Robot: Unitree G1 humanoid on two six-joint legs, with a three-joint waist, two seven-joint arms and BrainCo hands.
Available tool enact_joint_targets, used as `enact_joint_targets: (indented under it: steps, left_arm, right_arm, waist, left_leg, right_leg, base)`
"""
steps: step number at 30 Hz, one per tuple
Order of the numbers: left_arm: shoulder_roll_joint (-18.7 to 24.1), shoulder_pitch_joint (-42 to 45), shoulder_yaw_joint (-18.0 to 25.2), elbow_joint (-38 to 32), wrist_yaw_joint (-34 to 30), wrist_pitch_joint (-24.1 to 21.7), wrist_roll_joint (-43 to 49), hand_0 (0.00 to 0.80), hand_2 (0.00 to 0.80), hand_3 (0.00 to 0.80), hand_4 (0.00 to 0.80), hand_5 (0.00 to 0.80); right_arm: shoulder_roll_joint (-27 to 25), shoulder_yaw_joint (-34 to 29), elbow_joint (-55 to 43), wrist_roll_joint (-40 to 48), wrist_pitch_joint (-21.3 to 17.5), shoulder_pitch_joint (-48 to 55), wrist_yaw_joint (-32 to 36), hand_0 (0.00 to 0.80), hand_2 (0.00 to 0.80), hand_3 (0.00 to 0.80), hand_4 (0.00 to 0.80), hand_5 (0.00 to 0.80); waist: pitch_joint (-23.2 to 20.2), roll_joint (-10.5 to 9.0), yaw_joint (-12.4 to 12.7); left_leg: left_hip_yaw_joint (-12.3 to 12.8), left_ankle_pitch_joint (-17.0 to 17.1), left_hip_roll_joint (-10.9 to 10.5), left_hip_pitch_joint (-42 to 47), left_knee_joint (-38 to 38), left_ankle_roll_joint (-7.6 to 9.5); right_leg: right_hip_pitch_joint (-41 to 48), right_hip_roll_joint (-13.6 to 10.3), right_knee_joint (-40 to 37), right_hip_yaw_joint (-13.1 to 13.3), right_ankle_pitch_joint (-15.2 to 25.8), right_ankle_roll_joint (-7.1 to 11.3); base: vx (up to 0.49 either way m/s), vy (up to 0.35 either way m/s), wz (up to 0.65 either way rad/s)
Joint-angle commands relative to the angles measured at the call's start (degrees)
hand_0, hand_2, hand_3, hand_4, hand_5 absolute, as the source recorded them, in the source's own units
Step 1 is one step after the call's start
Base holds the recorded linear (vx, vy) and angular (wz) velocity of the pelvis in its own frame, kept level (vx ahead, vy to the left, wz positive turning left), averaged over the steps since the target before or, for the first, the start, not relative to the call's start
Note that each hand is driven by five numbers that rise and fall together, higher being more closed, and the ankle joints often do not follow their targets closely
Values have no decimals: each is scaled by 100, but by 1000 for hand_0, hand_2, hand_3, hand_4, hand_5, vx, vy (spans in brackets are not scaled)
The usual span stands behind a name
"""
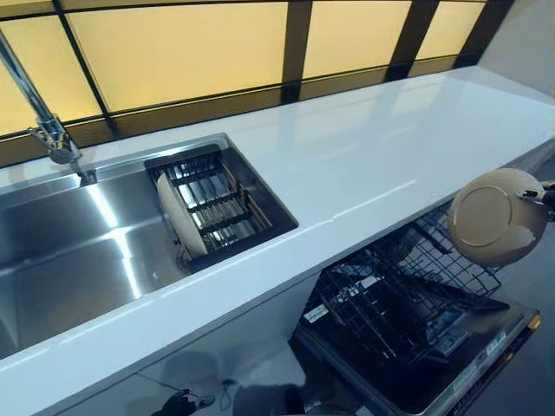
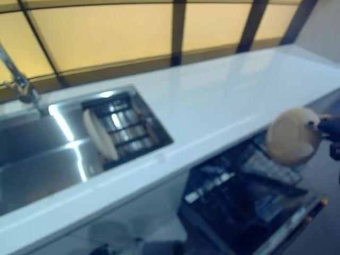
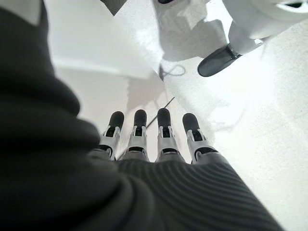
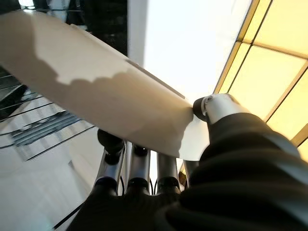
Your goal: Take plates into dishwasher
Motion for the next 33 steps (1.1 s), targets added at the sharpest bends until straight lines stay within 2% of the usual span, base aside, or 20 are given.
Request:
enact_joint_targets:
  steps: [1,5,10,14,19,26,33]
  left_arm:
    - [293,-170,194,217,-11,-146,226,0,0,0,0,0]
    - [257,-161,259,200,-39,-144,250,0,0,0,0,0]
    - [262,-167,277,174,-43,-117,295,0,0,0,0,0]
    - [260,-185,305,146,-37,-117,323,0,0,0,0,0]
    - [233,-222,222,63,15,-92,298,0,0,0,0,0]
    - [191,-323,191,55,53,-89,228,0,0,0,0,0]
    - [161,-359,192,55,50,-83,262,0,0,0,0,0]
  right_arm:
    - [-174,-481,-210,-103,-562,100,216,800,800,800,800,800]
    - [-64,-644,-403,-462,-931,630,573,800,800,800,800,800]
    - [49,-603,-539,-893,-1170,825,625,800,800,800,800,800]
    - [87,-449,-661,-1594,-1335,869,464,800,800,800,800,800]
    - [-31,-97,-765,-2651,-1738,694,-241,800,800,800,800,800]
    - [144,269,-1220,-3577,-1627,553,-929,800,800,800,800,800]
    - [473,563,-1303,-4055,-1488,532,-988,800,800,800,800,800]
  waist:
    - [2,-287,13]
    - [13,-261,-74]
    - [43,-239,-88]
    - [86,-216,-90]
    - [172,-177,-47]
    - [250,-90,-26]
    - [295,-32,43]
  left_leg:
    - [-231,-137,138,157,-4,71]
    - [-149,-158,145,187,-4,76]
    - [-135,-164,153,190,-4,71]
    - [-149,-166,145,174,-4,71]
    - [-194,-151,139,136,-4,74]
    - [-279,-157,98,90,-4,87]
    - [-353,-157,63,50,-4,97]
  right_leg:
    - [-66,-240,11,-55,296,451]
    - [-93,-230,11,-17,307,450]
    - [-128,-235,11,-13,321,456]
    - [-162,-237,11,-16,333,457]
    - [-199,-244,11,-25,345,462]
    - [-226,-257,11,-22,336,467]
    - [-226,-299,11,-79,325,462]
  base:
    - [-8,-14,-9]
    - [4,-12,-9]
    - [-1,-7,-2]
    - [-8,-4,0]
    - [-14,-8,0]
    - [0,0,0]
    - [0,0,0]
